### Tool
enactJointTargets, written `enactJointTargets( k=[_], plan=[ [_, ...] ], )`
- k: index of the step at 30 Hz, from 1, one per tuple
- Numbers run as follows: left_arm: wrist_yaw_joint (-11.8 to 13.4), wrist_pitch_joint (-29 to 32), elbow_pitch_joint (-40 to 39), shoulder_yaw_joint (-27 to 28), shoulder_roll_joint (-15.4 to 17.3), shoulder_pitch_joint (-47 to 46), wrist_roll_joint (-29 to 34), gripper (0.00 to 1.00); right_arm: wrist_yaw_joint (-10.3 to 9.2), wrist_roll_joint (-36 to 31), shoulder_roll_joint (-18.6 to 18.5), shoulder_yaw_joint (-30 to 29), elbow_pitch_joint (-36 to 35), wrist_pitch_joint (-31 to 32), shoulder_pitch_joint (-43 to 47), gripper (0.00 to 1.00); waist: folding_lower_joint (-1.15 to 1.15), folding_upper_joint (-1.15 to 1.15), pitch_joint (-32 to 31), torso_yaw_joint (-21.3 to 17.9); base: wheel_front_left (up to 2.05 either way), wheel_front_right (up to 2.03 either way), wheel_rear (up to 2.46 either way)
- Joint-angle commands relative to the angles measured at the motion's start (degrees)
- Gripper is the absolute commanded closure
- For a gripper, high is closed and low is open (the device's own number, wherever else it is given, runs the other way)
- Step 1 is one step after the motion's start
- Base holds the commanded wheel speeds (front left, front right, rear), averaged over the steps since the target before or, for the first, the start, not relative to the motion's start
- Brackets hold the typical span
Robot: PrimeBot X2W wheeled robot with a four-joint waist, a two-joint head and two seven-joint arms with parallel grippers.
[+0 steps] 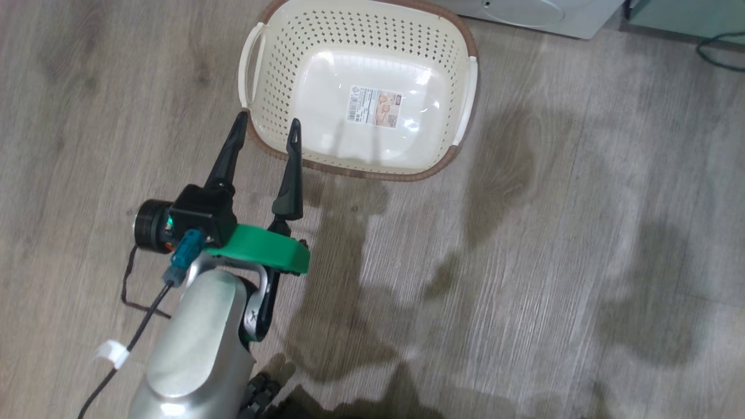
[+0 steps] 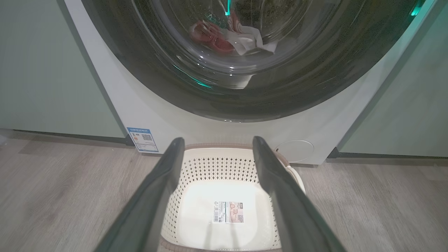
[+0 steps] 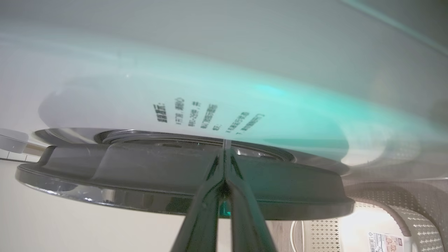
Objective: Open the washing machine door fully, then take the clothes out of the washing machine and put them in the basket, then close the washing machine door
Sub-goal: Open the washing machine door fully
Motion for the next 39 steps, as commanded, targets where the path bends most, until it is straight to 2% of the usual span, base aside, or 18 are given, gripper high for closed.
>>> enactJointTargets(
  k=[1,13,20,31,39],
  plan=[
    [0.6,-0.4,-1.6,1.2,0.9,-0.8,-0.6,0.0,0.0,-0.3,0.7,0.5,-1.8,0.6,-2.0,1.0,-0.01,0.0,0.3,0.3,0.0,0.0,0.0],
    [1.2,-0.4,-2.4,0.0,0.9,-0.8,-1.6,0.0,0.0,-0.2,1.1,1.6,-3.2,3.6,-4.5,1.0,-0.01,0.0,0.9,1.6,0.0,0.0,0.0],
    [1.3,-0.4,-2.0,0.2,0.9,-0.4,-1.7,0.0,0.0,1.1,1.2,2.4,-6.0,8.3,-1.6,1.0,-0.01,0.0,-0.8,1.7,0.0,0.0,0.0],
    [-1.2,-0.4,0.1,4.4,0.9,3.7,1.9,0.0,0.0,2.9,3.8,4.8,-9.8,15.2,9.4,1.0,-0.01,0.0,-10.0,1.5,0.0,0.0,0.0],
    [-3.6,-0.4,1.3,6.9,0.9,8.1,4.3,0.0,0.0,4.3,8.0,5.6,-11.3,18.6,18.3,1.0,-0.01,0.0,-17.8,2.5,0.0,0.0,0.0]
  ],
)
